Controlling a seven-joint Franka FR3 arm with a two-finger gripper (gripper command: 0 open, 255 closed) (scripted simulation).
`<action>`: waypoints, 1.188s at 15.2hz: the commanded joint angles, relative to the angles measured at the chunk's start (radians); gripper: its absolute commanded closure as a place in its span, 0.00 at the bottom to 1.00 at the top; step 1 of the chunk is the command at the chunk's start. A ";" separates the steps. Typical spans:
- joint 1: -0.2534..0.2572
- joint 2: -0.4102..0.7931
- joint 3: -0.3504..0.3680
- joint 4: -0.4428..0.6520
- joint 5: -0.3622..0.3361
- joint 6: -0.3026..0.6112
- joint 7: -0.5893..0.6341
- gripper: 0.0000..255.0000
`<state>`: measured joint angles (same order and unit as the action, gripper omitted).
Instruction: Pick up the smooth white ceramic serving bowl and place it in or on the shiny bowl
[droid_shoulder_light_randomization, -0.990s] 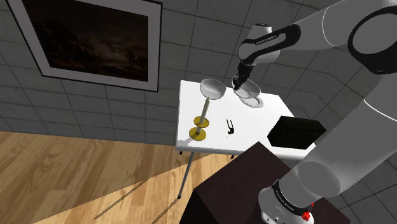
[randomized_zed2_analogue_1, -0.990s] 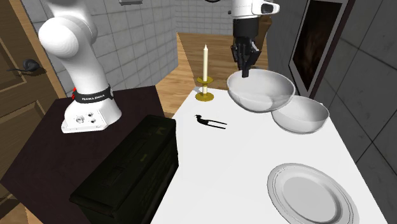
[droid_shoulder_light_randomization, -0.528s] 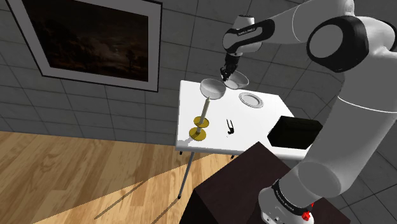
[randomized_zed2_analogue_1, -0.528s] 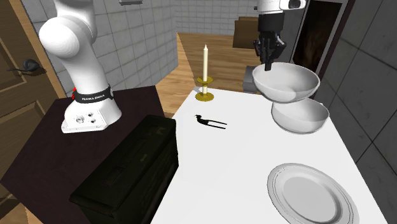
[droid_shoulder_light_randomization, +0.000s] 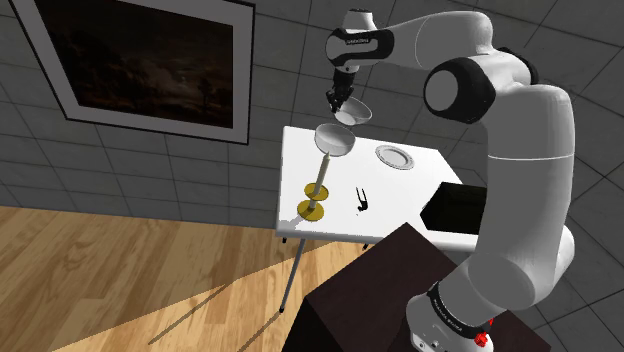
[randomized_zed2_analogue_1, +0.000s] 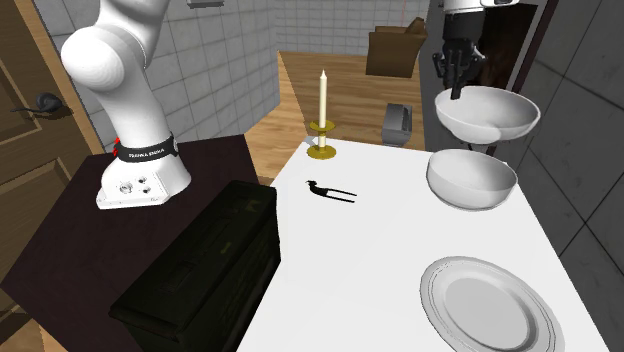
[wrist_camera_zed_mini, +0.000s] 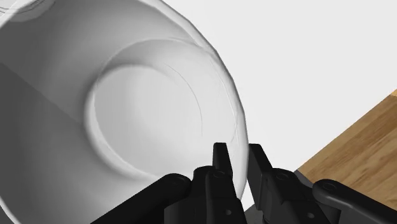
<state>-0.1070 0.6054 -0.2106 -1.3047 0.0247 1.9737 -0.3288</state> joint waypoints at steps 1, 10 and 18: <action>-0.019 0.146 0.010 0.254 0.017 -0.108 0.006 1.00; -0.014 0.163 0.013 0.160 0.018 0.002 0.011 1.00; -0.013 0.195 0.017 0.107 0.022 0.087 0.014 1.00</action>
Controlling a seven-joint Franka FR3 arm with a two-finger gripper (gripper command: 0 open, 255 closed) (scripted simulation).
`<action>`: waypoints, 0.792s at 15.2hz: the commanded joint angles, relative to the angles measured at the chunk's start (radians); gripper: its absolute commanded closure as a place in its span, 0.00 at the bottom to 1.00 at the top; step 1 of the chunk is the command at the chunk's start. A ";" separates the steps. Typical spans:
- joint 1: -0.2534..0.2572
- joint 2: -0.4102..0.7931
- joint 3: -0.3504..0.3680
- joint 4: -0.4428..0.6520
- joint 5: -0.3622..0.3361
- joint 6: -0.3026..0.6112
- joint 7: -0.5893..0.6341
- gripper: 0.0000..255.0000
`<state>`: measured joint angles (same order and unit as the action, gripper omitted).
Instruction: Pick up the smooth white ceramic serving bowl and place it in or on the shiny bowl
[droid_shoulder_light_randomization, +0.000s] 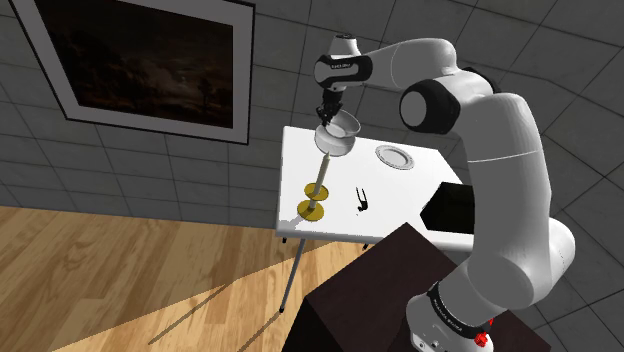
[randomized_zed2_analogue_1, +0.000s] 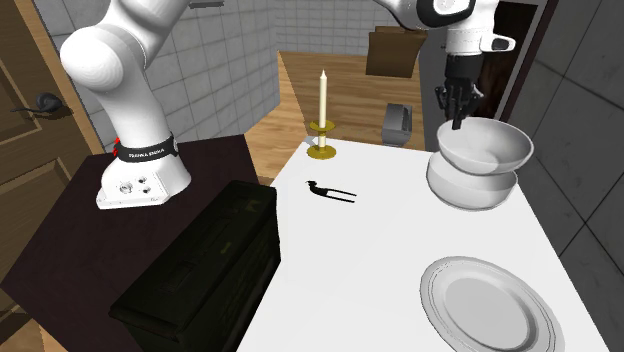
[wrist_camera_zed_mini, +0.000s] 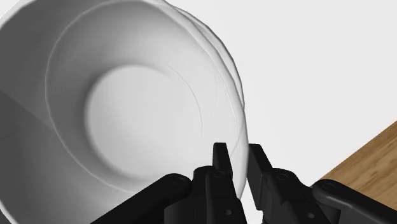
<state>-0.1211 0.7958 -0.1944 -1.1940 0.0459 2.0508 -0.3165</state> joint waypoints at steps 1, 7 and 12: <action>0.001 0.010 0.001 -0.008 0.001 0.020 0.002 1.00; 0.001 0.020 0.002 -0.016 0.002 0.037 0.002 1.00; 0.001 0.020 0.002 -0.016 0.002 0.037 0.002 0.00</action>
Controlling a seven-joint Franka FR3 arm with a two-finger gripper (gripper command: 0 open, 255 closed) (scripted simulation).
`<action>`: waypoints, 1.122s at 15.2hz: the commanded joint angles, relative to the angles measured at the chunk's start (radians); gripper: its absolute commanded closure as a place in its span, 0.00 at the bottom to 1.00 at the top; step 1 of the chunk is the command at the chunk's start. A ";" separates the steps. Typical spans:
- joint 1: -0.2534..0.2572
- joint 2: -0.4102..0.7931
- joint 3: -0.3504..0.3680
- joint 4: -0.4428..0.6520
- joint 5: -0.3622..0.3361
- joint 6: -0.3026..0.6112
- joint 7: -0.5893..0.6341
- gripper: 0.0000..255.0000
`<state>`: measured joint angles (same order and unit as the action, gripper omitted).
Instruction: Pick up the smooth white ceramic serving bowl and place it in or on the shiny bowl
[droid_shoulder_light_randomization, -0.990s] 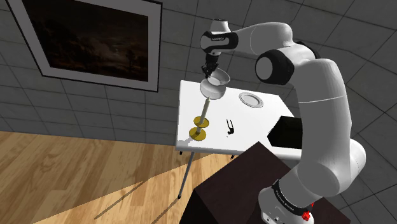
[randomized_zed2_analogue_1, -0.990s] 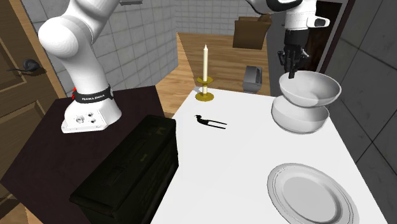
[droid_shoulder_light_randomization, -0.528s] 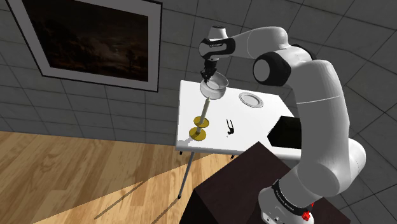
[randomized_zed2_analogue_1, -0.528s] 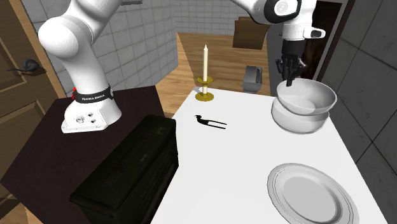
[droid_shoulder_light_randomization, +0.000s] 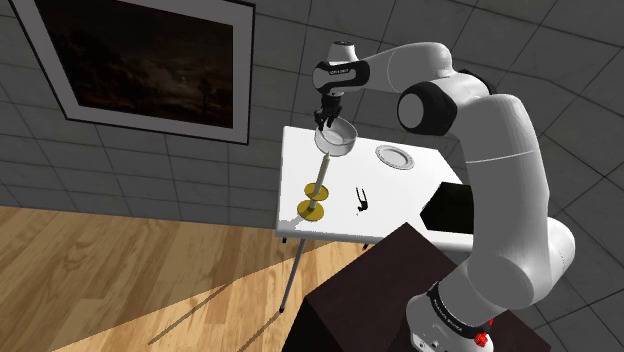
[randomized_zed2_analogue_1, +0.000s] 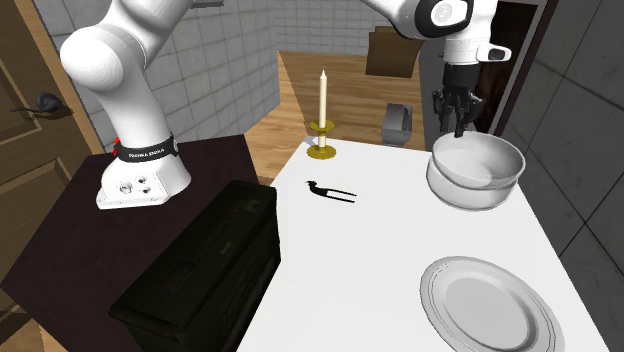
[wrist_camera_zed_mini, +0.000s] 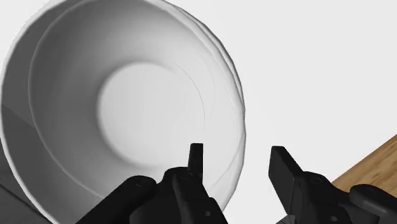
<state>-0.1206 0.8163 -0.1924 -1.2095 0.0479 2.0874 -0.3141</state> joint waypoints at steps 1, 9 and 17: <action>0.000 0.000 0.000 0.000 0.000 0.000 0.000 0.00; 0.009 -0.060 -0.005 0.026 -0.007 -0.086 0.004 0.00; 0.009 -0.060 -0.005 0.026 -0.007 -0.086 0.004 0.00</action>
